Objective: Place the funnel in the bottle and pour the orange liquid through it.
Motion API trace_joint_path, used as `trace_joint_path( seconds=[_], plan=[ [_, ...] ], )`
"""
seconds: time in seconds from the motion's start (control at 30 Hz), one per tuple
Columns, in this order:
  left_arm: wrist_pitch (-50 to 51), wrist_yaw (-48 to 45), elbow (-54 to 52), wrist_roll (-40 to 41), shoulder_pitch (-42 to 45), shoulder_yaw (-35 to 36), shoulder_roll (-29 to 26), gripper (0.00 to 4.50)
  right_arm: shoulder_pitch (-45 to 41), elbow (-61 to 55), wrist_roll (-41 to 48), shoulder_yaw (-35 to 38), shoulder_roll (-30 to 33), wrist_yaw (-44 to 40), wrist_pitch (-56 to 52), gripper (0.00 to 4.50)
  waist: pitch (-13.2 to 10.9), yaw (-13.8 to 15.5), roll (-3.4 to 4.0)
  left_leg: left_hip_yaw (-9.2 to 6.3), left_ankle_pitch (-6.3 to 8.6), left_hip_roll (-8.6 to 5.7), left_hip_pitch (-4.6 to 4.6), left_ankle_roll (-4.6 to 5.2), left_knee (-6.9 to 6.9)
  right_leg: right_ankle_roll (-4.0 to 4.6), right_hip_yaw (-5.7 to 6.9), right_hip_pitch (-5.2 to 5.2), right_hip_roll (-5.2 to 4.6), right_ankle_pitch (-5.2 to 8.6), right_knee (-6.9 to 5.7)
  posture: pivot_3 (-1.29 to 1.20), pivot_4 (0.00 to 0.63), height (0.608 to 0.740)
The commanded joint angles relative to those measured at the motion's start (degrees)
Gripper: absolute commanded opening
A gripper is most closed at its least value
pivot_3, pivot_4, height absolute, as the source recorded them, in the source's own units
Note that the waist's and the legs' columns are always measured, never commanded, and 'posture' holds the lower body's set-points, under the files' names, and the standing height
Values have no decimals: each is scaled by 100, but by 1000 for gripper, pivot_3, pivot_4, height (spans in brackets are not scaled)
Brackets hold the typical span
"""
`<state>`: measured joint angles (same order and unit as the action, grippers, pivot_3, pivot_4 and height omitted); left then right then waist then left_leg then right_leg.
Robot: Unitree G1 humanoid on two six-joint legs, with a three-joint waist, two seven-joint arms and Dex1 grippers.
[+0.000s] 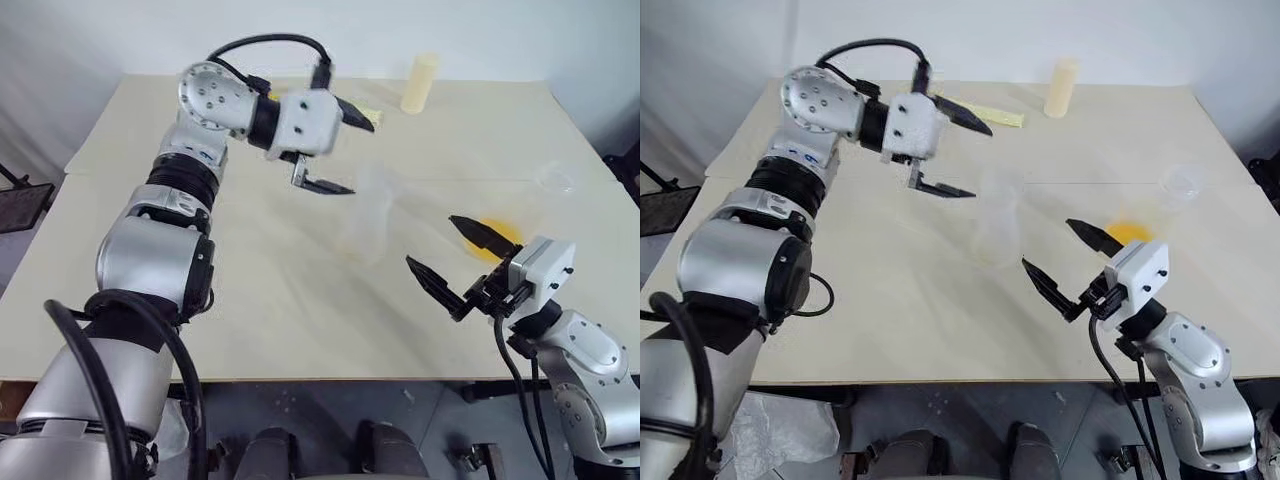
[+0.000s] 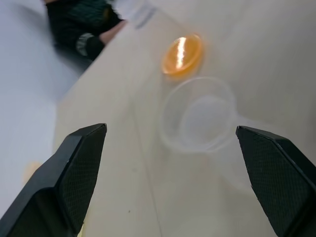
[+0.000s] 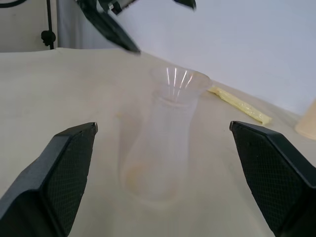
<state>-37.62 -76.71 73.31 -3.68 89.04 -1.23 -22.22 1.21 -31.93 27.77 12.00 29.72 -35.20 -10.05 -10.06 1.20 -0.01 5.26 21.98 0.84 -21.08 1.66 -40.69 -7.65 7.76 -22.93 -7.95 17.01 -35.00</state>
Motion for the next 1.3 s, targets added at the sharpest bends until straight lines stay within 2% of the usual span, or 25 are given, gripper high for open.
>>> trace_joint_path(
  seconds=[0.03,0.13,0.23,0.37,0.53,0.67,0.8,1.0,1.13,1.3],
  plan=[
    [551,-145,-347,563,-294,439,-284,4469,145,-41,85,349,-51,88,146,4500,0,-7,0,0,0,1,-2,0,-1,0,0,-2,0,0,-1,0,150,740],
    [986,-120,-659,792,-646,602,-436,4469,197,11,147,473,-90,105,150,4500,0,0,0,-4,0,2,-3,0,-7,0,0,-3,0,0,-10,0,150,740],
    [1570,-223,-1318,1162,-1793,852,-838,4469,234,122,318,762,-113,192,67,4500,2,-11,3,-8,1,0,-5,1,-21,-1,-2,-2,-3,0,-18,0,150,740],
    [2162,-23,-2180,1447,-2884,1016,-1020,4469,36,425,410,1027,-32,276,-41,4500,1,-57,2,-15,2,1,-5,2,-25,0,-2,-8,-4,0,-41,0,150,740],
    [2941,-64,-3430,1881,-4020,1036,-1010,4469,-27,539,385,1196,-105,494,-87,4500,1,11,2,-27,2,-3,-13,2,-35,0,-4,-11,-11,0,-53,0,150,740],
    [3244,-166,-4060,2161,-4739,990,-975,4469,423,285,182,1256,-354,903,-58,4500,1,20,2,-28,2,-5,-10,2,-37,0,-5,-10,-14,0,-60,0,150,740],
    [3567,-353,-4311,2350,-5030,941,-1039,4469,1138,-161,112,1512,-645,1356,-110,4500,1,20,2,-25,2,-6,-9,1,-35,0,-5,-10,-13,0,-61,0,150,740],
    [3497,-492,-3978,2373,-4776,899,-920,4469,1973,-798,117,1889,-991,1853,-142,4500,2,19,3,-13,2,-3,-2,1,-36,0,-15,-10,-11,0,-59,0,150,740],
    [3653,-534,-3892,2345,-4638,806,-851,4469,1783,-812,34,1919,-937,2097,-183,4500,3,4,2,-6,3,-6,0,1,-37,0,-21,-10,-12,0,-58,0,150,740],
    [3534,-481,-3799,2294,-4497,762,-800,4469,982,-209,-74,1839,-614,2291,-559,4500,3,-8,2,-4,3,-4,2,1,-36,1,-22,-10,-10,1,-58,0,150,740]
  ],
)
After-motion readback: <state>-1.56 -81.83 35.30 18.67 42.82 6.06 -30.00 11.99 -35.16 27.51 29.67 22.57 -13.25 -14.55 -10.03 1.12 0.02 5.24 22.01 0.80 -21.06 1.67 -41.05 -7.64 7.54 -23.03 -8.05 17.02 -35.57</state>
